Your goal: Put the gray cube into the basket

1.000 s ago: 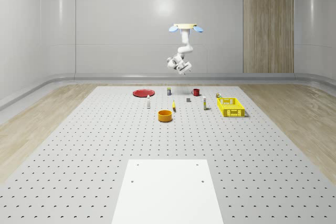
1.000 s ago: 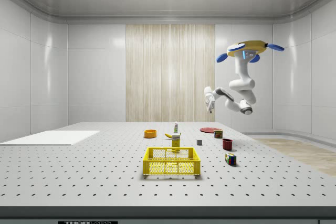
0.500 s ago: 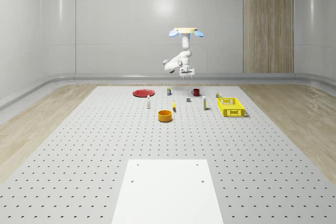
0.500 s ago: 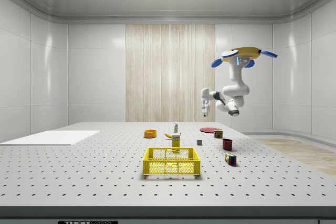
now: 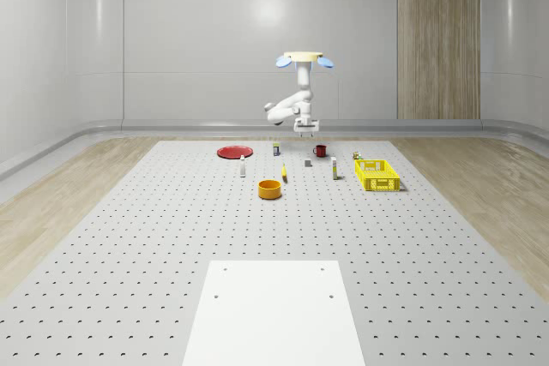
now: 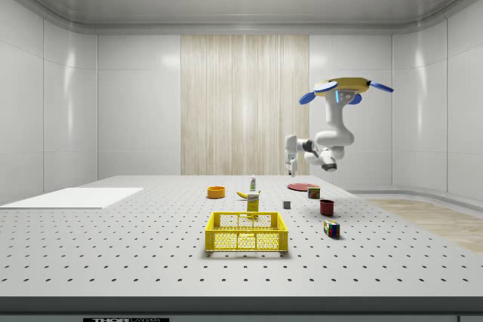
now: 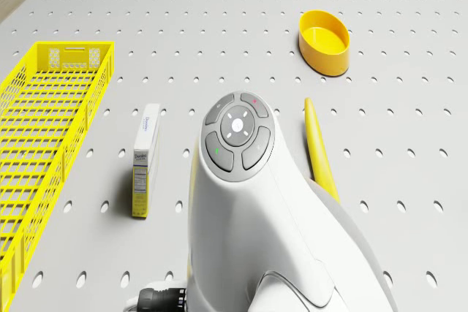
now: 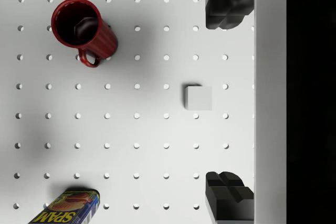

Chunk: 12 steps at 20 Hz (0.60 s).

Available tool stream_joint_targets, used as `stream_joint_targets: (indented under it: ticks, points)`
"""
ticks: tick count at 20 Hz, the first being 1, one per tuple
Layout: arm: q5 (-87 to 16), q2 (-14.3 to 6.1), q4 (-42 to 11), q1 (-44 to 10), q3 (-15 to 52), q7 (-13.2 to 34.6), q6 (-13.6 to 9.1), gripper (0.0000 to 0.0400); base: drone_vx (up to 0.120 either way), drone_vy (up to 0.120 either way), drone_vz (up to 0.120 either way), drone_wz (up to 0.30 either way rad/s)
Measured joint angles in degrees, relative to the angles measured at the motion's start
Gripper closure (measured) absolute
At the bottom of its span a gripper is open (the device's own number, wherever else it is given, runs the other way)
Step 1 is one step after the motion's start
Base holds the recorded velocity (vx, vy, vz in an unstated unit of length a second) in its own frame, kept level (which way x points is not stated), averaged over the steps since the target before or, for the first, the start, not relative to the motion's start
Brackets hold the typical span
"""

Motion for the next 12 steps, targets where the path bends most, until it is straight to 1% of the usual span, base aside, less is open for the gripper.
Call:
stream_joint_targets:
  ticks: [4,5,12]
  points:
    - [0.54,-1.29,0.07,-0.77,0.57,0.65,0.89,0.0,0.12,0.0,-0.12,0.0]
    - [0.69,-1.6,0.09,-0.93,0.69,0.79,1.13,0.0,0.08,0.0,-0.12,0.0]
    - [1.76,-3.71,0.23,-1.84,1.47,1.61,2.91,0.0,0.0,0.0,-0.12,0.0]
